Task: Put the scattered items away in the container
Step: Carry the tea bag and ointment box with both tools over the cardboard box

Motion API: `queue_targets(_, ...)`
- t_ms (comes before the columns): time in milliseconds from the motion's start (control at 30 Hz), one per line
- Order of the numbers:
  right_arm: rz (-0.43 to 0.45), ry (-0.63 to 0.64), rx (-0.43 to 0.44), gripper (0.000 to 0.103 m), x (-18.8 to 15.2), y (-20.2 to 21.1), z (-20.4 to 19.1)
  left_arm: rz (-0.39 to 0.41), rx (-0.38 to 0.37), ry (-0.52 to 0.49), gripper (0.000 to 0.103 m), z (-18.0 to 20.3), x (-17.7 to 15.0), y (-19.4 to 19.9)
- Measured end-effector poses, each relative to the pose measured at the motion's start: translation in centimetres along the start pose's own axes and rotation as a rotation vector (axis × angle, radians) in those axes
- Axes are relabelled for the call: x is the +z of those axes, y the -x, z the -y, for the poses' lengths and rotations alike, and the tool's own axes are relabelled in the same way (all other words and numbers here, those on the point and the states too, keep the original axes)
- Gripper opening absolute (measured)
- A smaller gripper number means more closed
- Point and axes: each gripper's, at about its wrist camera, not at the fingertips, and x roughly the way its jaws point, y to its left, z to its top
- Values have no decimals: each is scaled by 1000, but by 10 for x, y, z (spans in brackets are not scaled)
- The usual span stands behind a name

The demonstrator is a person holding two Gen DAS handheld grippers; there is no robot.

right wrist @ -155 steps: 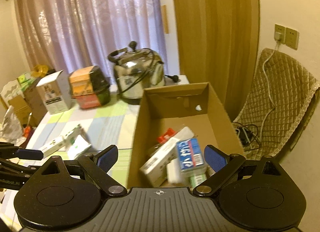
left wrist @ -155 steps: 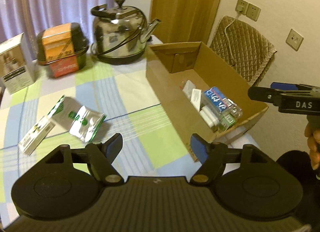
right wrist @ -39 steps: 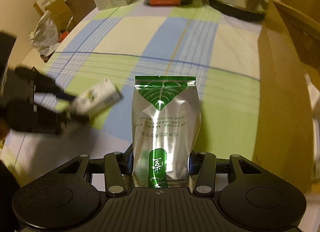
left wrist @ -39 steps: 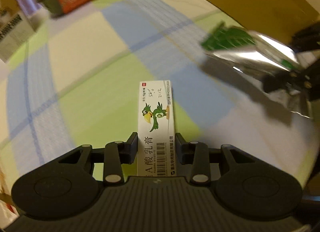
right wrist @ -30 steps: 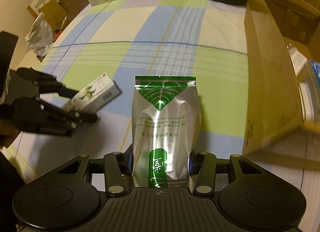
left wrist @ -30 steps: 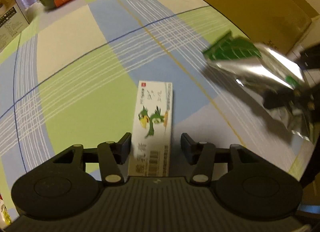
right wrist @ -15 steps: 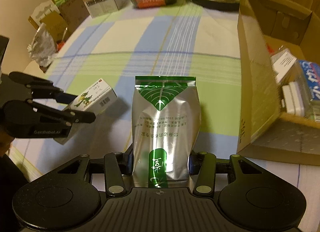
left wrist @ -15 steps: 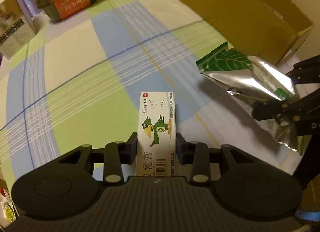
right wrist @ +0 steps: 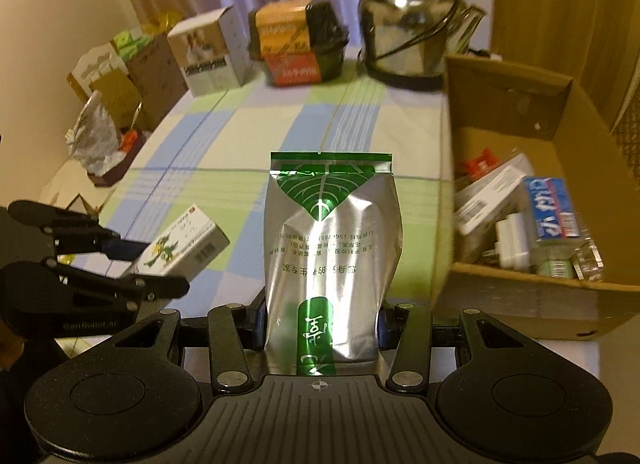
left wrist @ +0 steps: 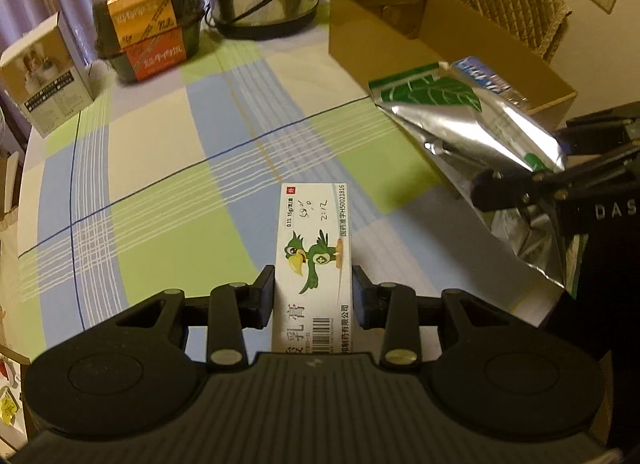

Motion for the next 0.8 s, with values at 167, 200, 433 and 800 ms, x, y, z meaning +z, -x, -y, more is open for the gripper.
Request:
queue_targets(167, 30, -18, -12, 49, -5, 22, 8, 27, -11, -7, 33, 19, 4, 13)
queue_targets(200, 36, -22, -14, 49, -6, 26, 10, 33, -14, -9, 33, 23, 5, 16)
queue_targets(433, 73, -56, -37, 49, -11, 52, 26, 62, -39, -38, 33, 54, 16, 26)
queue_targets(800, 109, -100, -83, 49, -17, 78, 45, 94, -79, -79, 33, 83, 37, 38)
